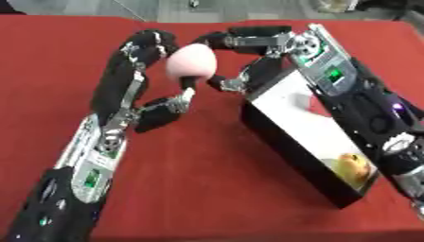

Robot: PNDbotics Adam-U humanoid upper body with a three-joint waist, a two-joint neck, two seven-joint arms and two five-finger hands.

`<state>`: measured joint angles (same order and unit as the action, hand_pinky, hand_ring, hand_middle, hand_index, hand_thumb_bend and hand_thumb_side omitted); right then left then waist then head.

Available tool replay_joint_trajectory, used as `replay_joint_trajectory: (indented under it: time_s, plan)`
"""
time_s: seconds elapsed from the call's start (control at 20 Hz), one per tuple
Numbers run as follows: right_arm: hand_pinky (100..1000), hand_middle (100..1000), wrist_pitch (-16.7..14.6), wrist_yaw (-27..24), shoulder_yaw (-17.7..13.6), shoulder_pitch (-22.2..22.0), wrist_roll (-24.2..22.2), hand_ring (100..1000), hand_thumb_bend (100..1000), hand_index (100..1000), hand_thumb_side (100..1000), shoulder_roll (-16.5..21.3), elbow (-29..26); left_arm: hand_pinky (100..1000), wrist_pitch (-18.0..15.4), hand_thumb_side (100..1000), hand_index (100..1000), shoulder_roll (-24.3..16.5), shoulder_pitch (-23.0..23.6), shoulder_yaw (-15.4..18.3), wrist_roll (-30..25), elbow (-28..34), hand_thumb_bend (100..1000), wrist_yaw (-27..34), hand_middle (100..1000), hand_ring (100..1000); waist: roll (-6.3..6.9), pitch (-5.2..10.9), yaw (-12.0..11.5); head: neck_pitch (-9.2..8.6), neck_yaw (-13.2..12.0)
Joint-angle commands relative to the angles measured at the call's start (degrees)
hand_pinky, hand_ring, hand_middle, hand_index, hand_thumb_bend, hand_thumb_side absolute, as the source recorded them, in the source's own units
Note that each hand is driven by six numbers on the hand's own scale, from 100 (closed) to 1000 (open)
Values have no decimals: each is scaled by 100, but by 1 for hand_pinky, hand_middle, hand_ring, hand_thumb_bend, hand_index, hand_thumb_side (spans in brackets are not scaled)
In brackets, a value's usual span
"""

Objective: Pick up the objects with one hand, pass them to the other hand, and then place them into the box on the other side of the table.

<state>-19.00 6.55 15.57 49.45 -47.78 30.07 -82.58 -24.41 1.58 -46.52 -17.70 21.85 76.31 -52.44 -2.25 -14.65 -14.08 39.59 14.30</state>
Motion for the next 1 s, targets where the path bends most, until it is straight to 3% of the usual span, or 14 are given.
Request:
replay_joint_trajectory:
  time_s: [0.05,0.2,1.0]
  plan:
    - [1000,948,2,-192,-115,77,-282,926,100,993,180,166,-189,820,160,282,616,-43,-126,64,106,51,100,-132,546,716,-70,4,16,-86,-43]
    - [1000,948,66,-330,-136,51,-403,929,100,992,207,197,-231,819,224,272,616,-48,-127,75,168,37,100,-217,546,716,-69,0,26,-95,-65]
    - [1000,948,691,-784,-195,94,-419,926,100,999,158,182,-340,817,262,252,611,30,-129,42,302,-60,100,-446,538,709,-69,-28,42,-135,-35]
